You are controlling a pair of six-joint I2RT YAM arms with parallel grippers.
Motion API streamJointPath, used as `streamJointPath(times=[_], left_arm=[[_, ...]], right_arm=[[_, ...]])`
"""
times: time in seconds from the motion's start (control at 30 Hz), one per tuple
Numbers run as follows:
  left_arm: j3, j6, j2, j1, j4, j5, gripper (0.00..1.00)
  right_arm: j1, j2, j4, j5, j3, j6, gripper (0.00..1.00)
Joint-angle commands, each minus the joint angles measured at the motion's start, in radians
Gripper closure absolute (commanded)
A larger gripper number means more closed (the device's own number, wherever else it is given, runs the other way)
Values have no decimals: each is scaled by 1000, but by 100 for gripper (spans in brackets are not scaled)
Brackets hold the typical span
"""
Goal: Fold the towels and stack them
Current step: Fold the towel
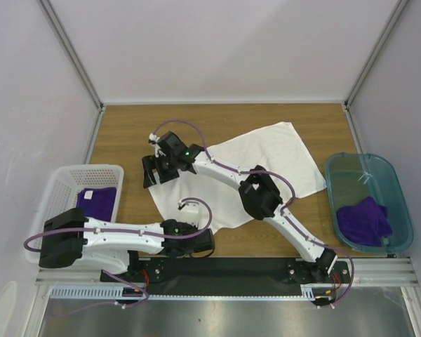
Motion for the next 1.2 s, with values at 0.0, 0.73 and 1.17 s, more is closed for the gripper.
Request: streamJointPath(times=[0.0, 0.73, 1.17], left_arm=[[-26, -64, -26, -49, 41, -3, 100], [-134, -207, -98, -219, 98, -46, 100], [-163, -202, -143, -244, 84, -51, 100]], right_arm=[[38, 18, 40, 69, 58, -18, 14], [190, 88, 0, 738, 95, -139, 25], [216, 124, 126, 833, 169, -93, 34]])
